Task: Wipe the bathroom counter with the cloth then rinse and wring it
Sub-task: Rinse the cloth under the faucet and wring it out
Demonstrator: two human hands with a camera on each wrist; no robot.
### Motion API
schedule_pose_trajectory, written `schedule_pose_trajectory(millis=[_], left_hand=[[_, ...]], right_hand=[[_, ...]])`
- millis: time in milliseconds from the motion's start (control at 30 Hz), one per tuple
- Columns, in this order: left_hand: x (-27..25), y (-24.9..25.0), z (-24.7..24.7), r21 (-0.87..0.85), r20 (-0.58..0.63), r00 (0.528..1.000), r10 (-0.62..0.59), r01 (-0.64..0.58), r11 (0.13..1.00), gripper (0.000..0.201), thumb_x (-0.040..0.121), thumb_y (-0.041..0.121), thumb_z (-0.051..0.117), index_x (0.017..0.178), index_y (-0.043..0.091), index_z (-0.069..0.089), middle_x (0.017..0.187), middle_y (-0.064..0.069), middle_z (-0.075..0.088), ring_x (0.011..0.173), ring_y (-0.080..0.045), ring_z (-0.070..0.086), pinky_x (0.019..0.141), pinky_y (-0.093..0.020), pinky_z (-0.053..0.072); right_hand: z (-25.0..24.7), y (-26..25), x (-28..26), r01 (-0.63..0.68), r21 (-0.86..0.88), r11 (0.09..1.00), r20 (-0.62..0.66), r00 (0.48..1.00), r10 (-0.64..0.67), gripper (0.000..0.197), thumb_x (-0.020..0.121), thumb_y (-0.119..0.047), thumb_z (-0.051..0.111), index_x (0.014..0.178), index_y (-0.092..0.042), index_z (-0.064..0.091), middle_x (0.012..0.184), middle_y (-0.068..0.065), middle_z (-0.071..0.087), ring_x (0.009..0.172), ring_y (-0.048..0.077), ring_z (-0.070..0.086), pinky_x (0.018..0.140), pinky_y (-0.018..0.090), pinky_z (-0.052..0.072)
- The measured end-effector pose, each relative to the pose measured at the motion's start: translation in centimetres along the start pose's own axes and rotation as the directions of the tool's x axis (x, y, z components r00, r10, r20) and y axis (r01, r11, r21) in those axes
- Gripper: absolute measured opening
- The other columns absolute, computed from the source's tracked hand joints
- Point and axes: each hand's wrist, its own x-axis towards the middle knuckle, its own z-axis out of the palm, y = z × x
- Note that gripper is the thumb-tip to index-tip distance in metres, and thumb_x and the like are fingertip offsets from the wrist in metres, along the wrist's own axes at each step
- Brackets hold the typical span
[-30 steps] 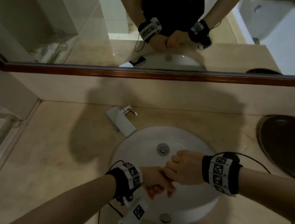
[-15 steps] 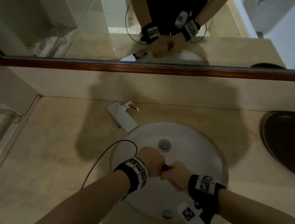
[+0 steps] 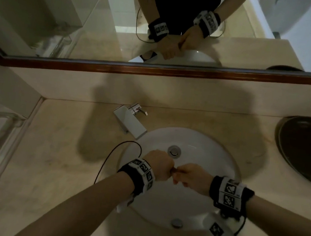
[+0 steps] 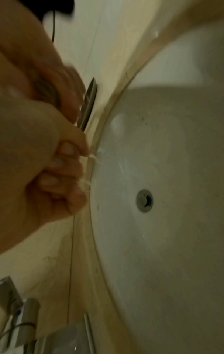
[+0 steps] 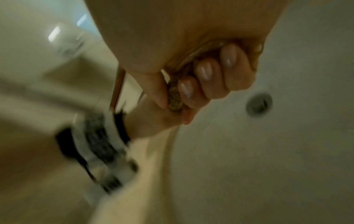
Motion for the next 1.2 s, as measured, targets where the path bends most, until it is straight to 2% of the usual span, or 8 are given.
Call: schedule_pose_trajectory(millis=[67, 167, 333, 600, 800, 933, 1067, 1200], left_hand=[[-0.1, 0.6, 0.3, -0.089, 0.103, 0.994, -0.023, 0.032, 0.996, 0.029, 0.091, 0.028, 0.051, 0.068, 0.01, 0.054, 0.055, -0.004, 0.045, 0.049, -0.019, 0.042, 0.049, -0.026, 0.035], [-0.3, 1.4, 0.6, -0.325, 0.325, 0.945, 0.015, 0.097, 0.941, 0.039, 0.093, 0.044, 0.053, 0.09, 0.006, 0.058, 0.08, -0.008, 0.055, 0.071, -0.023, 0.05, 0.067, -0.032, 0.041], [-1.2, -1.2, -1.2, -0.861, 0.405, 0.882, 0.24, 0.279, 0.425, 0.032, 0.1, 0.01, 0.047, 0.126, -0.007, 0.053, 0.118, -0.021, 0.063, 0.098, -0.022, 0.063, 0.09, -0.032, 0.051], [-1.6, 0.9, -0.4, -0.922, 0.38, 0.918, 0.112, 0.386, -0.041, 0.022, 0.086, -0.004, 0.055, 0.069, 0.01, 0.051, 0.049, -0.001, 0.047, 0.041, -0.012, 0.047, 0.041, -0.023, 0.046], [-1.8, 2.4, 0.2, -0.887, 0.458, 0.87, 0.184, 0.462, 0.023, 0.02, 0.089, -0.002, 0.046, 0.093, 0.006, 0.064, 0.06, -0.003, 0.048, 0.05, -0.014, 0.045, 0.049, -0.026, 0.047], [-1.6, 2.7, 0.6, -0.889, 0.424, 0.901, 0.091, 0.433, -0.149, 0.033, 0.088, -0.012, 0.04, 0.095, 0.005, 0.068, 0.115, -0.015, 0.063, 0.098, -0.037, 0.066, 0.065, -0.042, 0.057], [-1.2, 3.8, -0.2, -0.896, 0.445, 0.89, -0.098, 0.444, -0.032, 0.019, 0.094, -0.002, 0.044, 0.096, 0.002, 0.063, 0.087, -0.013, 0.074, 0.043, -0.011, 0.046, 0.042, -0.021, 0.038], [-0.1, 4.7, -0.7, -0.835, 0.452, 0.855, -0.253, 0.506, 0.216, 0.023, 0.092, 0.014, 0.059, 0.069, 0.012, 0.06, 0.048, 0.002, 0.056, 0.036, -0.01, 0.041, 0.044, -0.022, 0.033]], right_hand=[[-0.6, -0.3, -0.2, 0.116, -0.579, 0.807, 0.051, 0.993, -0.106, 0.03, 0.1, -0.038, 0.037, 0.093, -0.014, 0.055, 0.084, 0.009, 0.059, 0.071, 0.026, 0.053, 0.066, 0.032, 0.041], [-1.4, 0.1, -0.5, 0.272, -0.87, 0.411, 0.171, 0.949, -0.267, 0.023, 0.099, -0.034, 0.037, 0.104, -0.016, 0.052, 0.092, 0.005, 0.063, 0.07, 0.025, 0.057, 0.065, 0.035, 0.048], [-2.7, 0.9, -0.5, 0.347, -0.934, 0.079, 0.251, 0.8, -0.544, 0.006, 0.086, -0.023, 0.054, 0.087, -0.017, 0.053, 0.076, 0.002, 0.058, 0.059, 0.022, 0.051, 0.055, 0.031, 0.041], [-4.6, 0.9, 0.0, 0.334, -0.94, -0.073, 0.251, 0.527, -0.812, 0.017, 0.078, -0.019, 0.055, 0.089, -0.011, 0.045, 0.078, 0.007, 0.058, 0.054, 0.021, 0.048, 0.052, 0.026, 0.042], [-4.4, 1.2, 0.0, 0.309, -0.939, -0.149, 0.292, 0.496, -0.818, 0.007, 0.085, -0.02, 0.061, 0.082, -0.014, 0.059, 0.076, 0.003, 0.058, 0.06, 0.019, 0.045, 0.051, 0.028, 0.041], [-3.9, 0.6, 0.3, 0.256, -0.957, -0.133, 0.249, 0.499, -0.83, 0.012, 0.088, -0.024, 0.056, 0.081, -0.014, 0.058, 0.078, 0.003, 0.06, 0.066, 0.02, 0.049, 0.056, 0.027, 0.039], [-3.6, 0.5, 0.8, 0.225, -0.971, -0.085, 0.21, 0.62, -0.756, 0.015, 0.083, -0.028, 0.064, 0.077, -0.015, 0.06, 0.074, 0.003, 0.061, 0.058, 0.018, 0.051, 0.051, 0.026, 0.036], [-3.5, 0.4, 1.4, 0.173, -0.983, -0.064, 0.175, 0.77, -0.614, 0.013, 0.068, -0.024, 0.072, 0.067, -0.016, 0.062, 0.058, 0.001, 0.058, 0.043, 0.018, 0.049, 0.043, 0.023, 0.037]])
